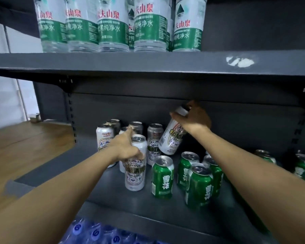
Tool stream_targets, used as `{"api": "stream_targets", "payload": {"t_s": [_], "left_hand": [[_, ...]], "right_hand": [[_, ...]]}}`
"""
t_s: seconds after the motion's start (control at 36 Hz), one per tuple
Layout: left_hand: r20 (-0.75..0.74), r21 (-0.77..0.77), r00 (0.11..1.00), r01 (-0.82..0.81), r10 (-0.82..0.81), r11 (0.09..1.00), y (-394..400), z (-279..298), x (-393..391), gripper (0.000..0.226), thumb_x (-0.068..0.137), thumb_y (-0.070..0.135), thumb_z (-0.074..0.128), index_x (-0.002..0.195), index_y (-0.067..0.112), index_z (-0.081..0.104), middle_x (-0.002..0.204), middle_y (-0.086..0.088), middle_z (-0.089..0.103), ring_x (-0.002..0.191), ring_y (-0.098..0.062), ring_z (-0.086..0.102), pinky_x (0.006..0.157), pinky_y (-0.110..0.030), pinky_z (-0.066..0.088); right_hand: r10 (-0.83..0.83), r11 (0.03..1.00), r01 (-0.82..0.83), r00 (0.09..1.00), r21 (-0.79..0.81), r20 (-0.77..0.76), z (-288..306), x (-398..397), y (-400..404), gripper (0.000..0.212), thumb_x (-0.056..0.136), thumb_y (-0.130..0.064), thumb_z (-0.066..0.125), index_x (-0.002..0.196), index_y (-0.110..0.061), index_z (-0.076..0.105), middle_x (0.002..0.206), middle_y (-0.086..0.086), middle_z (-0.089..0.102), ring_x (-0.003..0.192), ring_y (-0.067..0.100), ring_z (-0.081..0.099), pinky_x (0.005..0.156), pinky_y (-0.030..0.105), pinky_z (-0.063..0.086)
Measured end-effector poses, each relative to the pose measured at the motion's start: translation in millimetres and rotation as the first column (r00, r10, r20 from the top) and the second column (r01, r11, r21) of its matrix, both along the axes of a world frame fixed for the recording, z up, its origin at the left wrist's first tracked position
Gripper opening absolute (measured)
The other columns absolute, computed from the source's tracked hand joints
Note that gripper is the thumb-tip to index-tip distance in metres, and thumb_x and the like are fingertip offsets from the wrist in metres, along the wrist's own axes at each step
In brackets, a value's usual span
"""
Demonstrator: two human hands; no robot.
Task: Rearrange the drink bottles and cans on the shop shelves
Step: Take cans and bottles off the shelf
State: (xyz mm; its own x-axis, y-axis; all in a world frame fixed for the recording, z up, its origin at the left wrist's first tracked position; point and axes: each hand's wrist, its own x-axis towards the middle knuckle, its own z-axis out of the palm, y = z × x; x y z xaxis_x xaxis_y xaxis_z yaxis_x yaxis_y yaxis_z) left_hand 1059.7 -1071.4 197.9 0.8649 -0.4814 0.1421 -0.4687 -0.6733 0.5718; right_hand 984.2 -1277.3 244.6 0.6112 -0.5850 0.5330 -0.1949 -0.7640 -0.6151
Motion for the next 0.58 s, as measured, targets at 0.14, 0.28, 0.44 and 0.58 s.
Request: {"api": "stream_targets", "payload": {"t_s": [0.14, 0.28, 0.44, 0.58], "left_hand": [[-0.075, 0.023, 0.989, 0.127, -0.125, 0.992, 8, 2, 25, 0.083, 0.070, 0.020, 0.082, 0.134, 0.015, 0.030, 0.092, -0.003, 0.056, 0.071, -0.020, 0.059, 0.055, -0.028, 0.052], [0.041, 0.328, 0.961, 0.247, -0.275, 0.912, 16, 12, 48, 0.110, 0.068, 0.055, 0.077, 0.148, 0.014, 0.013, 0.146, -0.006, 0.041, 0.121, -0.022, 0.049, 0.092, -0.030, 0.047], [0.251, 0.338, 0.884, 0.302, -0.394, 0.892, 7, 24, 60, 0.088, 0.067, 0.083, 0.051, 0.131, 0.023, 0.047, 0.130, 0.000, 0.055, 0.116, -0.021, 0.054, 0.090, -0.035, 0.048], [0.380, 0.276, 0.857, 0.253, -0.347, 0.927, -12, 28, 72, 0.053, 0.092, 0.062, 0.038, 0.120, 0.022, 0.057, 0.119, -0.006, 0.062, 0.109, -0.027, 0.058, 0.081, -0.032, 0.045]], "right_hand": [[-0.062, 0.997, 0.054, 0.983, -0.053, -0.175, -9, 23, 24, 0.064, 0.076, -0.065, 0.064, 0.124, -0.026, 0.049, 0.126, 0.000, 0.060, 0.114, 0.027, 0.059, 0.089, 0.034, 0.048], [-0.117, 0.985, 0.064, 0.933, -0.163, -0.341, -24, 49, 50, 0.066, 0.081, -0.068, 0.055, 0.135, -0.031, 0.046, 0.136, 0.000, 0.053, 0.120, 0.024, 0.054, 0.088, 0.031, 0.045], [-0.323, 0.946, 0.254, 0.806, -0.203, -0.496, -45, 73, 63, 0.055, 0.086, -0.063, 0.050, 0.126, -0.026, 0.054, 0.127, 0.002, 0.058, 0.115, 0.024, 0.057, 0.074, 0.028, 0.040], [-0.273, 0.962, 0.209, 0.686, -0.176, -0.674, -32, 74, 70, 0.063, 0.094, -0.063, 0.029, 0.142, -0.024, 0.043, 0.147, 0.004, 0.044, 0.131, 0.026, 0.044, 0.099, 0.035, 0.039]]}}
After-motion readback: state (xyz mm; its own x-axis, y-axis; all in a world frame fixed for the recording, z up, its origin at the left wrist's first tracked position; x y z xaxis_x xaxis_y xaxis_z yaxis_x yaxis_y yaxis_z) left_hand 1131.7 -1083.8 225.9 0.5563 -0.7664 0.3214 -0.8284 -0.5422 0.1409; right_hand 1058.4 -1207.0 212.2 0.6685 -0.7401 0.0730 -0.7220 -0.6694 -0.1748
